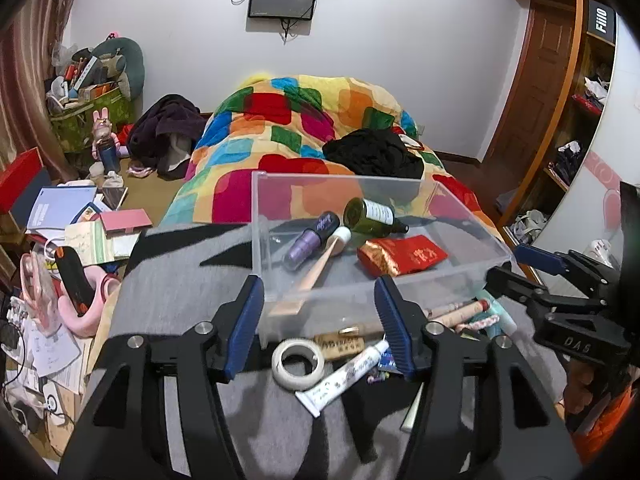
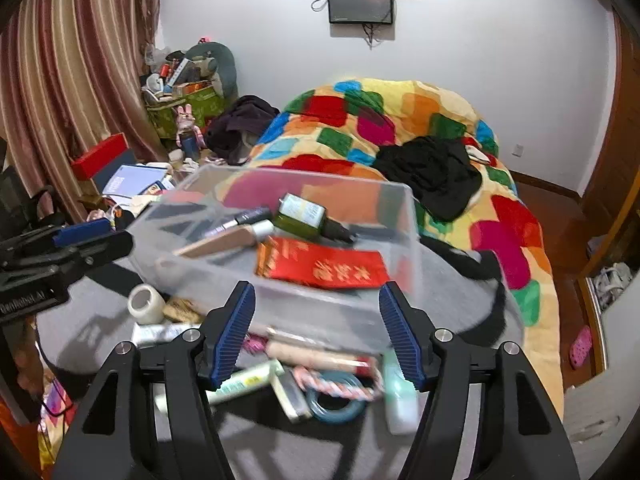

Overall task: Organize objects
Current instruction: 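Grasp the white tape roll with the left tool while the right tool grasps the mint-green bottle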

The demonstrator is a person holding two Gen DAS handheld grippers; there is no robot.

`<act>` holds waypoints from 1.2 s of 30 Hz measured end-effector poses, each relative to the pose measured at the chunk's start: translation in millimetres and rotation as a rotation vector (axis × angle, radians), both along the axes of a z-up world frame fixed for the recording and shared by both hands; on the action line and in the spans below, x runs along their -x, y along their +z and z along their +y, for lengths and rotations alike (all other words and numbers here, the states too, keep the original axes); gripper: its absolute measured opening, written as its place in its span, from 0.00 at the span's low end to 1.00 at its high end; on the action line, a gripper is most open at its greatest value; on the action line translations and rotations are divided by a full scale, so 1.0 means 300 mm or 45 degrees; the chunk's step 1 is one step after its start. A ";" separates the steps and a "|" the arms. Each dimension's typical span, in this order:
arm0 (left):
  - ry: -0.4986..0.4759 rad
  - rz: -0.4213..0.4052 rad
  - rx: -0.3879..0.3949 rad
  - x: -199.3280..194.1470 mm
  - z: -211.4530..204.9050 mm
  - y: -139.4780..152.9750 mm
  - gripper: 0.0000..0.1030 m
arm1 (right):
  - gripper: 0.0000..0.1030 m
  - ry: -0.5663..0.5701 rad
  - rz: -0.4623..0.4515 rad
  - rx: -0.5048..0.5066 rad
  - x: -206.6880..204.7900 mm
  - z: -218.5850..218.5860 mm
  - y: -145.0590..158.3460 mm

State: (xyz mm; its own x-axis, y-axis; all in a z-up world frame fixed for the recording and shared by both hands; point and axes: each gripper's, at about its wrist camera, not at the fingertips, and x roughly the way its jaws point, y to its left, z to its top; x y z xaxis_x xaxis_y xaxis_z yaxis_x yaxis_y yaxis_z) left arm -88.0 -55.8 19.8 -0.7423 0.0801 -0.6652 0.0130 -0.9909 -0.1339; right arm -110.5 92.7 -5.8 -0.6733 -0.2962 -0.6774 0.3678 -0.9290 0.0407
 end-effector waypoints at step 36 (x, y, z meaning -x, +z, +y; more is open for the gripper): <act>0.019 -0.254 0.033 0.022 -0.013 -0.251 0.41 | 0.22 -0.131 -0.238 -0.074 -0.004 0.210 -0.245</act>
